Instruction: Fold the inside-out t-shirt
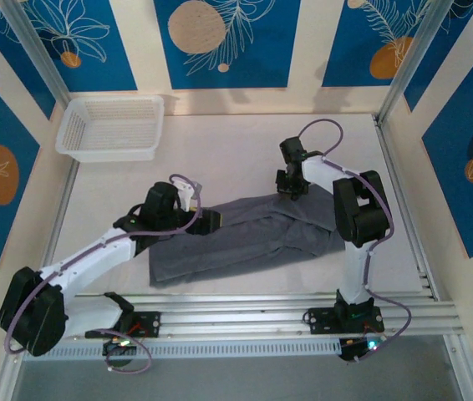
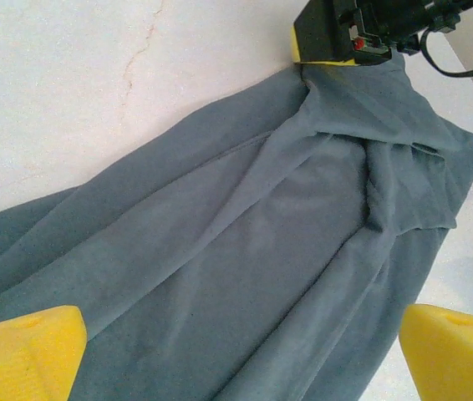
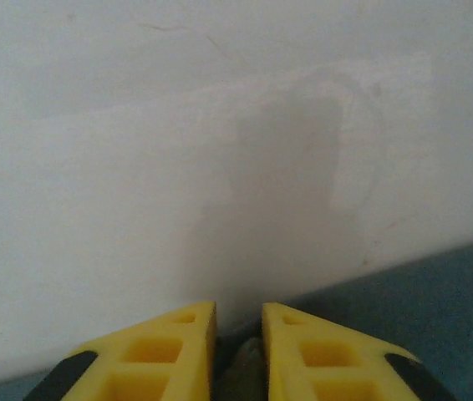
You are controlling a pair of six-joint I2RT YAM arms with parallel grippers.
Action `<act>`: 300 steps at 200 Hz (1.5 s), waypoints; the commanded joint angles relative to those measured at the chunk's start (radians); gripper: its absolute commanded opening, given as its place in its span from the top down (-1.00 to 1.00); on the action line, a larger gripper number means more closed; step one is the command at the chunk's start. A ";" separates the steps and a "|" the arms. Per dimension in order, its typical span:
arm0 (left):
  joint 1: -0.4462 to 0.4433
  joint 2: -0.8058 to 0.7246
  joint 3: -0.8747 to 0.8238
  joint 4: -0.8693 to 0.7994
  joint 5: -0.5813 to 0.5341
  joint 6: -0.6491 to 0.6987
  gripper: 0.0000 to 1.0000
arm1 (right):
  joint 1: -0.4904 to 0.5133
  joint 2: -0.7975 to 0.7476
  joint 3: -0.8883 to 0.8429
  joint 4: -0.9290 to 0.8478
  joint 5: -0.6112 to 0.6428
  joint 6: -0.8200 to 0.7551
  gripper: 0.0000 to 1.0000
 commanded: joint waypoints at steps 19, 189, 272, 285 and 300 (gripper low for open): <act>-0.011 0.040 0.049 0.008 0.011 0.024 -0.92 | 0.001 -0.053 0.009 -0.060 0.012 -0.015 0.72; -0.020 0.071 0.072 -0.018 -0.030 0.031 -0.91 | -0.027 -0.052 -0.034 -0.020 -0.066 -0.023 0.71; -0.021 0.074 0.074 -0.028 -0.044 0.027 -0.91 | 0.054 -0.429 -0.314 -0.051 -0.084 0.065 0.99; -0.021 0.076 0.076 -0.027 -0.048 0.025 -0.91 | 0.104 -0.518 -0.448 -0.033 -0.098 0.135 0.98; -0.021 0.087 0.081 -0.027 -0.054 0.023 -0.91 | 0.164 -0.611 -0.573 -0.029 -0.093 0.204 0.82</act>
